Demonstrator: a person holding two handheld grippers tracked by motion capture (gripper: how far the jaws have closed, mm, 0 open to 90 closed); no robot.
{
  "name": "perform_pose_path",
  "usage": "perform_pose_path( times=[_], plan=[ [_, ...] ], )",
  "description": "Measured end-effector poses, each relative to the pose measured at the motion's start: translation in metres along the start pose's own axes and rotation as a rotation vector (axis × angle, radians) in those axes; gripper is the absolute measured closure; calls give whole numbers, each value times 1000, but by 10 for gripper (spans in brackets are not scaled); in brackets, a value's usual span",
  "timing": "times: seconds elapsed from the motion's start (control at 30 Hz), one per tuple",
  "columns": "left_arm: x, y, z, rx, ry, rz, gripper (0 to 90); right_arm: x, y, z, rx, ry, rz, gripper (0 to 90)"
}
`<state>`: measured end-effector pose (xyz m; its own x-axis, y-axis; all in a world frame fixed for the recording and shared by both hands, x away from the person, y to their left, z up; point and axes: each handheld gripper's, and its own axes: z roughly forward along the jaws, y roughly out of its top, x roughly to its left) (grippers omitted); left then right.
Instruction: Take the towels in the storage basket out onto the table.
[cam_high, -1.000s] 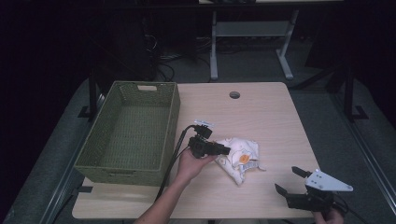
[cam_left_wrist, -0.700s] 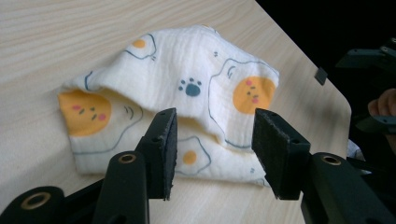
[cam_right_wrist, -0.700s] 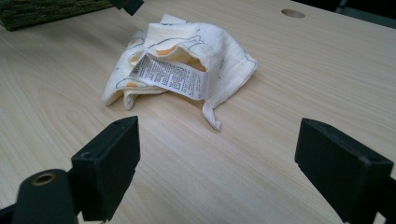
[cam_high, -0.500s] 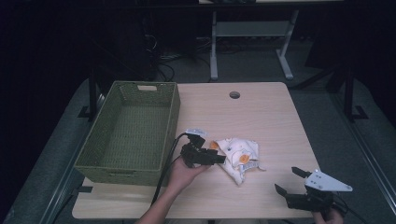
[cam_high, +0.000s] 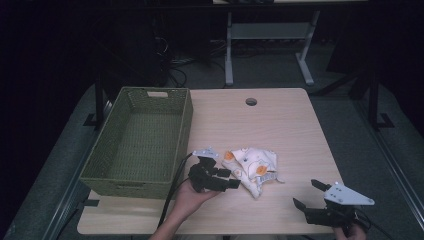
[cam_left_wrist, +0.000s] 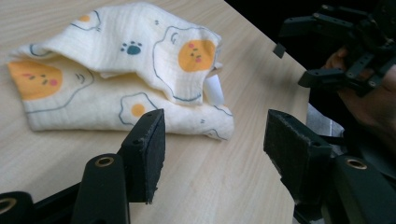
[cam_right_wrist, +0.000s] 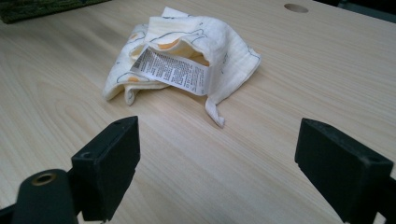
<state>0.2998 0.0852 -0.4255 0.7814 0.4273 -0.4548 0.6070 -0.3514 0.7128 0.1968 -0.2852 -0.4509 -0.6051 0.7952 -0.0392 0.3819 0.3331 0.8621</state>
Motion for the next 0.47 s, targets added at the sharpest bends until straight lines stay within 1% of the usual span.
perform_pose_path(
  times=[0.03, 0.07, 0.2, 0.3, 0.37, 0.4, 0.47],
  plan=[
    [-1, -2, 0, -1, 1, -3, 388, -1, 0, 0, 3, -1, 0, 138],
    [-2, -3, -1, 1, 8, 8, 387, -1, -1, 0, 5, -3, 7, 138],
    [-5, -9, -2, 11, 27, 39, 378, -3, -1, 0, 2, -7, 5, 138],
    [-7, -15, -3, 2, 14, 37, 374, -3, -1, 0, 3, -7, 5, 138],
    [-9, -19, -3, -3, 15, 46, 365, -3, -2, 0, 3, -7, 5, 138],
    [-10, -21, -2, -4, 11, 44, 364, -2, -2, 0, 4, -7, 5, 139],
    [-13, -24, -1, 7, 15, 62, 364, -2, -1, 1, 12, -2, 12, 138]
  ],
)
